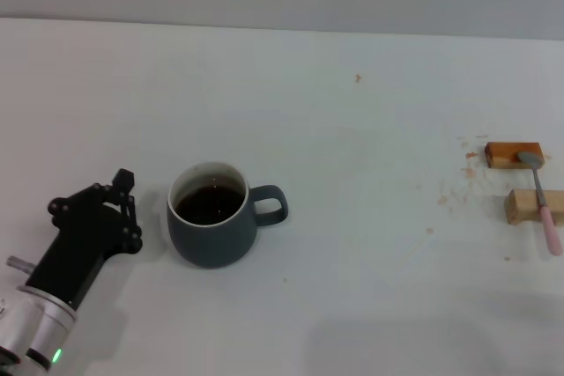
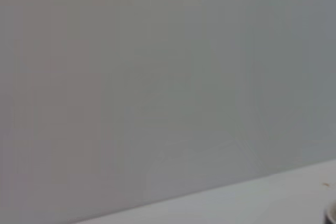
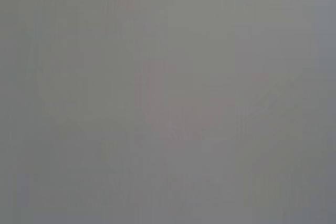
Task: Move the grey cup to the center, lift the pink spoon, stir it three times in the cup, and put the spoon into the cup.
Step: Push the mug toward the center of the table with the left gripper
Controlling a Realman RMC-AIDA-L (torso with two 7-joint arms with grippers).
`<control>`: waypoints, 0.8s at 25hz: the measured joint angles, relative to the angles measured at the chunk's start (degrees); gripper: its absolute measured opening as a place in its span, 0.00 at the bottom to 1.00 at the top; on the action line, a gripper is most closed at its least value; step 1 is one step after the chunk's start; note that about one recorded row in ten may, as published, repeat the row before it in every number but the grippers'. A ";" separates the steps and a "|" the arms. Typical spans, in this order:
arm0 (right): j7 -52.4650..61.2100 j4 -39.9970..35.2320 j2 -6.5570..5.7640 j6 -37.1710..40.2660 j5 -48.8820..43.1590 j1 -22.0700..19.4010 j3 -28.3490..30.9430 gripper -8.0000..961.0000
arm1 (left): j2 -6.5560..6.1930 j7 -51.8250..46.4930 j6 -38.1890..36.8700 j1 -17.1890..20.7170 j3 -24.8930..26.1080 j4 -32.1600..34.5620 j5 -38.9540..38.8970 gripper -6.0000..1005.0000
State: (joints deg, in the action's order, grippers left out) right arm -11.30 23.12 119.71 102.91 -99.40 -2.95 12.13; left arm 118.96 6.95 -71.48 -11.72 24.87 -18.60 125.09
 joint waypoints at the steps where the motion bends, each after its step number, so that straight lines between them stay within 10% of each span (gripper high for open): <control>1: 0.00 0.00 0.00 0.01 0.00 -0.01 0.00 0.79 | 0.02 -0.02 0.64 -0.02 -0.35 -0.47 -0.01 0.00; 20: 0.33 -0.06 -0.18 0.42 0.00 -0.37 0.00 0.79 | 0.13 -0.16 8.40 -3.17 -5.57 -6.81 -0.03 0.00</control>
State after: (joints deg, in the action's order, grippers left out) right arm -10.97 23.06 119.53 103.33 -99.40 -3.32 12.13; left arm 119.09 6.79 -63.08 -14.89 19.30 -25.41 125.06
